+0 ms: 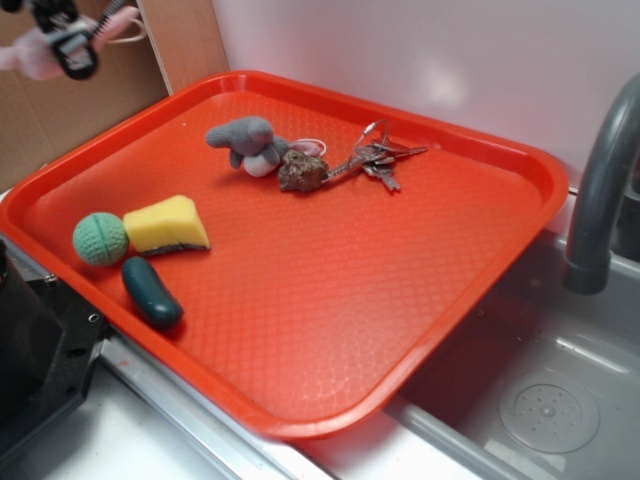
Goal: Grab the pink bunny.
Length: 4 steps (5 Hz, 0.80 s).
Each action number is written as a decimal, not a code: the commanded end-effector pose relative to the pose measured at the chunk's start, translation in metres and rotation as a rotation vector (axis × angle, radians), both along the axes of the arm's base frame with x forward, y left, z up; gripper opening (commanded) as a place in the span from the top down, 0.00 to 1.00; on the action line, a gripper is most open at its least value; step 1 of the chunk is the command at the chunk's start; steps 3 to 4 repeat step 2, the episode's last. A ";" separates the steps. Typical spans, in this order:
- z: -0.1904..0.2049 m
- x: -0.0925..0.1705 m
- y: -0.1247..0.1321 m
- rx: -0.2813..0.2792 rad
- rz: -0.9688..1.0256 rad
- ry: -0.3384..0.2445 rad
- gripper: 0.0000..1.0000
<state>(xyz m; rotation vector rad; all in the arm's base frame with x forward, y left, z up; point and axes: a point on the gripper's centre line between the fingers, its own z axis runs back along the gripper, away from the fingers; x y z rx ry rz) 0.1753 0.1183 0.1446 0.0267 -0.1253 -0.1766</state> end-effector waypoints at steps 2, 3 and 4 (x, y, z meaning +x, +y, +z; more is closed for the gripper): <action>0.020 0.003 -0.012 -0.002 0.155 -0.006 1.00; 0.020 0.003 -0.012 -0.002 0.155 -0.006 1.00; 0.020 0.003 -0.012 -0.002 0.155 -0.006 1.00</action>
